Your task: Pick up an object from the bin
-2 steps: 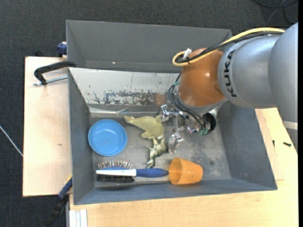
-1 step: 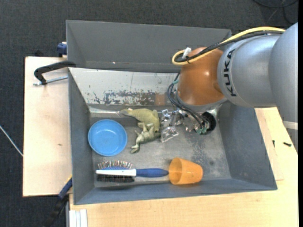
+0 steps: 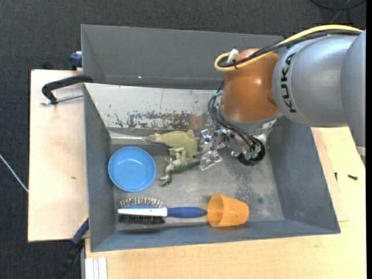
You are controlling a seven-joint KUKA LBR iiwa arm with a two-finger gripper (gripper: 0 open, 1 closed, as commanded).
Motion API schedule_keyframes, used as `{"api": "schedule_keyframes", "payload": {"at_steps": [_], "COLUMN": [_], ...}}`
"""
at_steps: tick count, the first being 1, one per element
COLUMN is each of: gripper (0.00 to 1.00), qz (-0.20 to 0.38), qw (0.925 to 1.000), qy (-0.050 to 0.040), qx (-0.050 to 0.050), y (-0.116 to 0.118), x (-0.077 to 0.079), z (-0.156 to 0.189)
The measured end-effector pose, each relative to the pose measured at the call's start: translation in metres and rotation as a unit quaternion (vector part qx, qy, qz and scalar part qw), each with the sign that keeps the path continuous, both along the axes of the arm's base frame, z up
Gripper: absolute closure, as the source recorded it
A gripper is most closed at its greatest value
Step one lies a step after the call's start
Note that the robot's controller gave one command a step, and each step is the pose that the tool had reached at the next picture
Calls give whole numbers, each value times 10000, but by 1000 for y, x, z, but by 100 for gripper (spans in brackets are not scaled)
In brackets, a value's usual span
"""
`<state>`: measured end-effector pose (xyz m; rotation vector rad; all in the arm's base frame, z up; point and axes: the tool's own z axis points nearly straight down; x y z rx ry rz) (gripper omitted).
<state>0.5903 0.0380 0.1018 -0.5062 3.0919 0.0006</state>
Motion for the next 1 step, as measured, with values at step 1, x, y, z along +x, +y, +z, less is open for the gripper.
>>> {"api": "schedule_keyframes", "payload": {"at_steps": [1], "gripper": [100], "qz": [3], "qw": [10000], "qy": [-13], "qx": [1], "y": [2], "x": [2], "z": [46]}}
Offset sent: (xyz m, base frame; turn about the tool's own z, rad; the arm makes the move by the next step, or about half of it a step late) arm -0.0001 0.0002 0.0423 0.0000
